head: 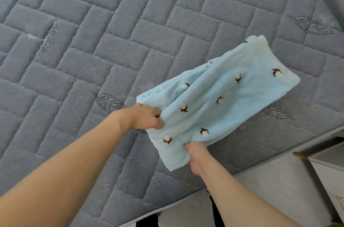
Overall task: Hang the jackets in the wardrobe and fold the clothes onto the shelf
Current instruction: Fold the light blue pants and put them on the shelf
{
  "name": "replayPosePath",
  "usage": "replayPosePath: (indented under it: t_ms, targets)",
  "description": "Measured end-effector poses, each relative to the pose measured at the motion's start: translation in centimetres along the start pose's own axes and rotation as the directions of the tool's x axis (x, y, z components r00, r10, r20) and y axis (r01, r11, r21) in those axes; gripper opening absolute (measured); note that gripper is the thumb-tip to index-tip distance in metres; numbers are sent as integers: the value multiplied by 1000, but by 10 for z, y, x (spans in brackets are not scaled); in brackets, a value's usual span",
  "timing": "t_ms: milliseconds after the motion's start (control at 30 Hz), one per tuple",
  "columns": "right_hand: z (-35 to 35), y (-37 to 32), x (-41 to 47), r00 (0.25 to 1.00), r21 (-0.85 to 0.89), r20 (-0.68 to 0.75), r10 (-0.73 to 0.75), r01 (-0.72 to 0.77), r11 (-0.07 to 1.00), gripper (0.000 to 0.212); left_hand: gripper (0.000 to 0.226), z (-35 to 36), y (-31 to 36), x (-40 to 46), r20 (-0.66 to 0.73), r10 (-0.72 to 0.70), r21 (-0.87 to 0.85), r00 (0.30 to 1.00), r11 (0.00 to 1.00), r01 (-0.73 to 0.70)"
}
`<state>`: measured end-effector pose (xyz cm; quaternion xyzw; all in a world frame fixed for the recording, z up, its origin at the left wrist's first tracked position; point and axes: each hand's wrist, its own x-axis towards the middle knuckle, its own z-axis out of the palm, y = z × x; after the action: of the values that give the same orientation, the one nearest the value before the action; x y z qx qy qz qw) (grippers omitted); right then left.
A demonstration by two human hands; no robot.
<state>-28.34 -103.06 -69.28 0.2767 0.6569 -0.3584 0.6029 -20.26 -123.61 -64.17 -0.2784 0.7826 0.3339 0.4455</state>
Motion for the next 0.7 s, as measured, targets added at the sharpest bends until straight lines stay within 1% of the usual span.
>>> replayPosePath:
  t_ms: [67, 100, 133, 167, 200, 233, 267, 300, 333, 367, 400, 433, 467, 500, 533, 567, 600, 633, 700]
  targets:
    - [1, -2, -3, 1000, 10, -10, 8, -8, 1000, 25, 25, -6, -7, -6, 34, -50, -66, 998, 996, 52]
    - [1, -3, -4, 1000, 18, -10, 12, -12, 1000, 22, 25, -7, -9, -9, 19, -36, -124, 999, 992, 38]
    - [0, -2, -6, 1000, 38, -5, 16, -16, 999, 23, 25, -7, -10, -13, -11, -6, -262, 1000, 965, 3]
    - [-1, 0, -6, 1000, 76, 8, 18, -18, 997, 24, 29, -7, -11, -15, -43, 27, -444, 999, 895, -44]
    - [-3, 2, -6, 999, 130, 30, 16, -20, 991, 26, 34, -8, -12, -18, -84, 50, -599, 995, 796, -91]
    - [-5, 6, -7, 998, 186, 57, 14, -24, 982, 27, 34, -9, -15, -19, -133, 67, -703, 989, 697, -142]
    - [-7, 9, -8, 997, 234, 78, 12, -30, 972, 27, 28, -9, -21, -19, -194, 67, -759, 979, 622, -193]
    - [-10, 13, -9, 996, 273, 90, 10, -34, 962, 26, 18, -10, -25, -19, -252, 39, -798, 967, 557, -230]
    - [-11, 15, -9, 996, 300, 91, 7, -34, 953, 26, 26, -11, -31, -16, -326, -26, -812, 945, 520, -266]
    - [-12, 16, -10, 996, 323, 91, 1, -31, 946, 25, 40, -12, -38, -12, -395, -109, -815, 912, 500, -293]
    - [-12, 17, -11, 996, 341, 92, -5, -26, 940, 24, 46, -13, -42, -8, -451, -187, -812, 873, 493, -314]
    - [-12, 17, -12, 995, 357, 95, -8, -26, 934, 23, 46, -15, -44, -4, -477, -240, -808, 845, 499, -315]
    - [-11, 17, -13, 995, 368, 95, -4, -31, 929, 23, 40, -17, -44, 0, -469, -253, -801, 846, 525, -287]
    - [-12, 18, -13, 996, 379, 91, 5, -39, 925, 24, 31, -19, -43, 3, -420, -234, -790, 877, 571, -226]
    - [-14, 19, -13, 996, 386, 85, 16, -48, 921, 26, 20, -20, -41, 2, -323, -206, -762, 924, 635, -125]
    - [-16, 19, -13, 996, 388, 83, 26, -56, 920, 27, 19, -19, -40, 0, -214, -175, -706, 961, 708, -28]
    - [-19, 20, -13, 996, 383, 83, 33, -62, 921, 28, 32, -19, -41, -4, -122, -140, -618, 983, 785, 35]
    - [-22, 21, -12, 996, 374, 86, 36, -66, 925, 30, 46, -18, -42, -9, -57, -96, -533, 994, 845, 51]
    - [-23, 22, -11, 996, 353, 89, 28, -57, 934, 39, 58, -13, -46, -15, -12, -10, -449, 1000, 893, 4]
